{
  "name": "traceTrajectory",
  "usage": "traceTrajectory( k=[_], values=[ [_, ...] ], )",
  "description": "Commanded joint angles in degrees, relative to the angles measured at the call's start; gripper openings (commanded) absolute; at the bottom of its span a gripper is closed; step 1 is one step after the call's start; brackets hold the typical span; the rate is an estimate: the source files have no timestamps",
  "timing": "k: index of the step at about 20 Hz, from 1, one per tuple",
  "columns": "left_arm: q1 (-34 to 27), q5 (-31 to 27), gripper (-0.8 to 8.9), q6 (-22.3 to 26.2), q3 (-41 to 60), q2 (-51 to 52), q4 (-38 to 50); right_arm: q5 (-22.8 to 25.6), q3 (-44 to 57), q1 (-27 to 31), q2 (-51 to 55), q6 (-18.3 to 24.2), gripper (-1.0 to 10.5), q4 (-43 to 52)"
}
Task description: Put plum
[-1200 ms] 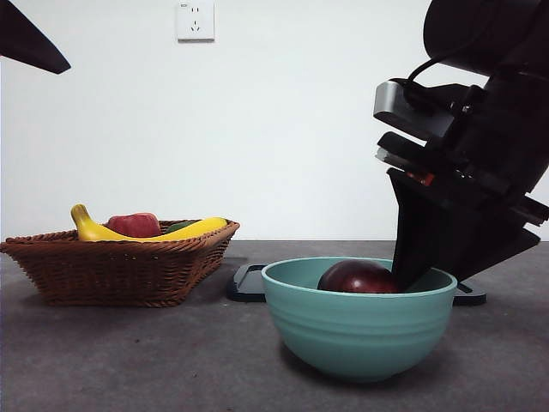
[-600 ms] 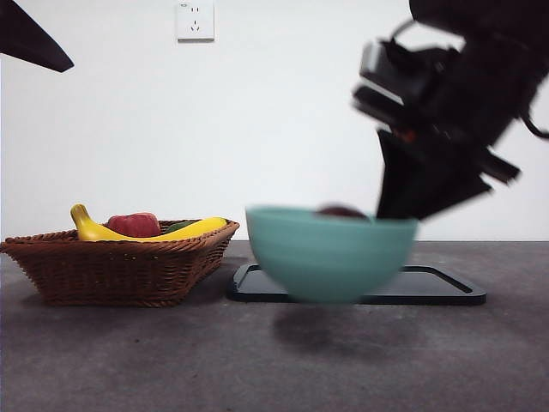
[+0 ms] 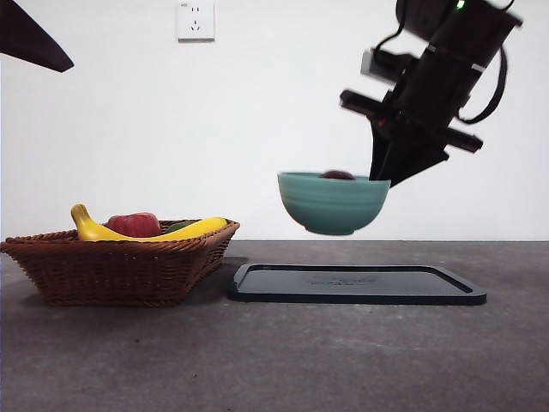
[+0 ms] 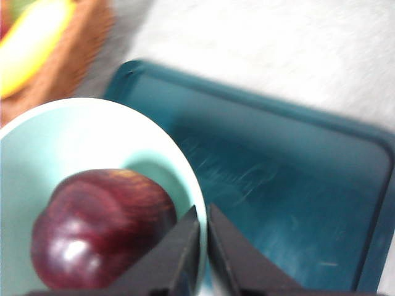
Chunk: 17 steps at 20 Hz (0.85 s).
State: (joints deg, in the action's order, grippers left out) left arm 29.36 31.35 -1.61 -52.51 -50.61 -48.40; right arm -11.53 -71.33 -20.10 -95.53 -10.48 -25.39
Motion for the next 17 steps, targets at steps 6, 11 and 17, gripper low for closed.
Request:
traceTrajectory(
  k=[6, 11, 17],
  values=[
    [0.28, 0.22, 3.74, -0.13, -0.63, -0.26, -0.04, 0.04, -4.57, 1.62, -10.14, 0.66, 0.1, 3.85],
    [0.28, 0.24, 3.74, -0.13, -0.63, -0.26, -0.02, 0.02, -4.55, 1.64, -12.39, 0.83, 0.1, 3.72],
    [0.28, 0.22, 3.74, -0.17, -0.63, -0.26, -0.31, 0.0, -4.55, 1.64, -13.18, 1.01, 0.5, 2.93]
  ],
)
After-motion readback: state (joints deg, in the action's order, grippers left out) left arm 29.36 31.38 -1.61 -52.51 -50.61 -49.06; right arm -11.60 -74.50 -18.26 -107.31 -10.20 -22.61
